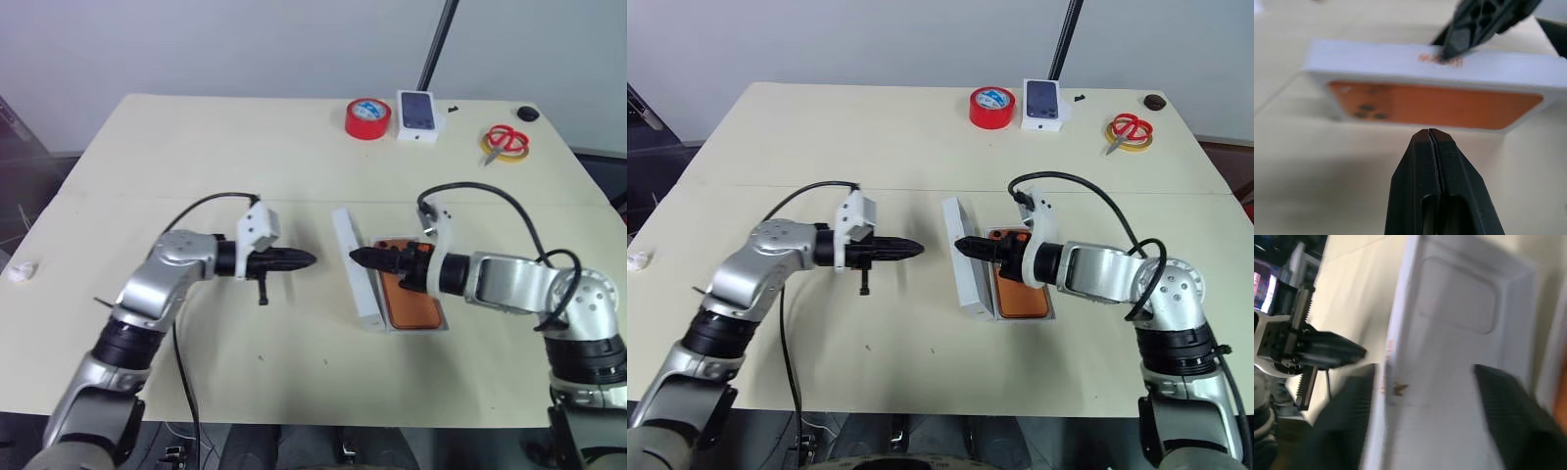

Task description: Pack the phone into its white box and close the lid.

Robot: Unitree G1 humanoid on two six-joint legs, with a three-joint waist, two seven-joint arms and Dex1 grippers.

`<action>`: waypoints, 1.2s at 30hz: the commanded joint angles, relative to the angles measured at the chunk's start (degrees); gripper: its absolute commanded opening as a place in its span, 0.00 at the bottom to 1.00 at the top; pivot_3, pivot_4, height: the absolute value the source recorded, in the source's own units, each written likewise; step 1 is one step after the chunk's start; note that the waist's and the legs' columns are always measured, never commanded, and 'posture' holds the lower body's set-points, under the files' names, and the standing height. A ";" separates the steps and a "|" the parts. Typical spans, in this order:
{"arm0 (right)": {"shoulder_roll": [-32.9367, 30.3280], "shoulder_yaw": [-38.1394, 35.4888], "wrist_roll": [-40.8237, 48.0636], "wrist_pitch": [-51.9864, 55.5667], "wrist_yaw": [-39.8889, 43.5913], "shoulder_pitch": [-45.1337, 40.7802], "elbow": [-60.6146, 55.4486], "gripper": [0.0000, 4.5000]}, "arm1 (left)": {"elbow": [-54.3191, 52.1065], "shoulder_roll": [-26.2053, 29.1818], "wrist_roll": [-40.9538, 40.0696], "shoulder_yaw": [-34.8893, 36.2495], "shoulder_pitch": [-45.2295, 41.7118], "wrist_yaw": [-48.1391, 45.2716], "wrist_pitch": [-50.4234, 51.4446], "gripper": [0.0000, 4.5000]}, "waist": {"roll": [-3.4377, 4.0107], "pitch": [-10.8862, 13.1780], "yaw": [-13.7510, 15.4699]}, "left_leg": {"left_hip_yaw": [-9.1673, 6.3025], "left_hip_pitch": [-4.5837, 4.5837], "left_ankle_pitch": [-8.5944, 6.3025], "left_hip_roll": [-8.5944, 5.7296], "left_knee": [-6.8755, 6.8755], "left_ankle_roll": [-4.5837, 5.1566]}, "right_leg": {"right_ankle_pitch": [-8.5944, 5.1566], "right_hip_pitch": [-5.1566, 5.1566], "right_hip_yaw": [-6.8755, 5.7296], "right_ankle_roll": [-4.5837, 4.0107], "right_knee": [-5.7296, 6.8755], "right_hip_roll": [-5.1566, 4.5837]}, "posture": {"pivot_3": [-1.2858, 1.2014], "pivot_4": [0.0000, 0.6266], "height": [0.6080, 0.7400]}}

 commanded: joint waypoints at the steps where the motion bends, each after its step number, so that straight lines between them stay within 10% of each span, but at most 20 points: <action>1: -7.32 0.20 1.06 1.67 1.87 -3.89 -2.49 0.86 | 4.00 -1.90 4.69 -3.90 -2.81 -0.27 -3.35 0.00 | 0.01 0.00 -0.02 | 0.00 0.00 0.00 -0.01 -0.02 0.00 | 0.00 -0.01 0.00 0.00 -0.01 0.00 | 0.52 0.24 0.94; 7: -17.76 -1.25 -7.74 2.36 8.64 -5.48 -3.81 0.68 | 11.18 -9.17 9.10 -6.64 -6.56 3.11 -5.49 0.00 | 0.01 0.00 0.15 | -0.01 -0.02 -0.03 0.00 -0.03 0.06 | 0.00 -0.02 0.00 0.00 -0.04 0.03 | 0.52 0.24 0.94; 13: -23.04 1.90 -29.24 2.15 21.94 -4.07 -9.61 0.02 | 14.57 -15.52 12.22 -7.48 -8.48 6.65 -8.11 0.00 | 0.02 0.00 0.15 | -0.02 -0.06 -0.03 -0.01 -0.01 0.06 | 0.00 -0.03 0.01 0.00 -0.07 0.00 | 0.52 0.24 0.94; 23: -26.13 9.18 -63.14 -9.59 40.25 2.79 -14.09 0.01 | 13.93 -21.05 13.24 -6.36 -9.03 10.13 -7.20 0.00 | 0.03 -0.01 0.08 | -0.02 -0.03 -0.04 -0.03 -0.01 0.07 | 0.00 -0.04 0.02 0.01 -0.05 0.03 | 0.52 0.24 0.94; 36: -23.22 11.54 -82.38 -14.81 51.89 6.23 -13.90 0.01 | 4.32 -7.58 15.02 -7.36 -3.47 6.14 -2.09 0.00 | 0.06 -0.02 0.33 | -0.01 0.03 -0.03 -0.03 -0.01 0.06 | 0.00 -0.01 0.03 0.00 -0.03 0.00 | 0.52 0.24 0.94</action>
